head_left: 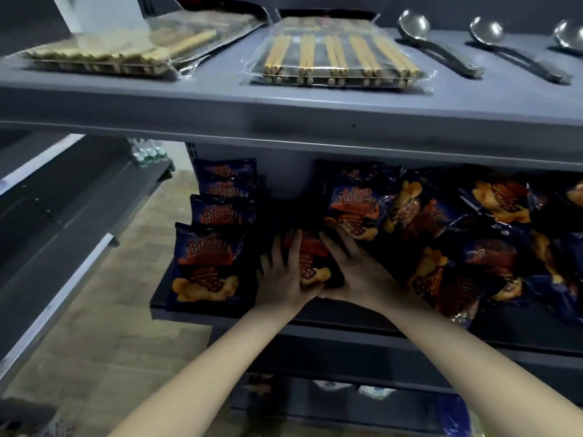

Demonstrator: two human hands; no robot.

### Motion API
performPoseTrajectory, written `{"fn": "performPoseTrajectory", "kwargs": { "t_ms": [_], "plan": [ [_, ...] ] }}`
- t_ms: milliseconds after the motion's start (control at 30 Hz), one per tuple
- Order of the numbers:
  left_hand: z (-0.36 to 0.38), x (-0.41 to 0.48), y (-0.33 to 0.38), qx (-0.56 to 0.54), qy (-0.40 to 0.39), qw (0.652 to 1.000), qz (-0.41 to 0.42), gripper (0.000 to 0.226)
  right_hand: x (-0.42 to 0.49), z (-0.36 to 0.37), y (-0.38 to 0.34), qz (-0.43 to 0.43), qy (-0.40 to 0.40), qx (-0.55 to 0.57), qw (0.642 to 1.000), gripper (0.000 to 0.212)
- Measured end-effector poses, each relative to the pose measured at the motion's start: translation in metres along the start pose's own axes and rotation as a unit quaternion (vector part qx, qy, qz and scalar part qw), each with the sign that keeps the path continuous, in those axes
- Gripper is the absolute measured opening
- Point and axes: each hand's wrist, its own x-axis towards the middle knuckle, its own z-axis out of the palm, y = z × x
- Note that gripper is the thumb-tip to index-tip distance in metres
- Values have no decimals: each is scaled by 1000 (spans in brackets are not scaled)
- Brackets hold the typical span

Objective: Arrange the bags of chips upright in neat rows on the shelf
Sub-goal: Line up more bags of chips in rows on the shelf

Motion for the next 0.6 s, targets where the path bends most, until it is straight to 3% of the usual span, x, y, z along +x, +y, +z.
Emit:
{"fn": "performPoseTrajectory", "kwargs": {
  "t_ms": [267,467,600],
  "plan": [
    [0,3,-2,2,7,1000,13,111,15,-15,13,-2,-25,10,1000,111],
    [4,2,-6,2,19,1000,10,111,43,-67,34,50,109,12,993,94],
    [6,7,-6,2,37,999,-1,111,66,-75,34,62,119,-38,990,90]
  ]
}}
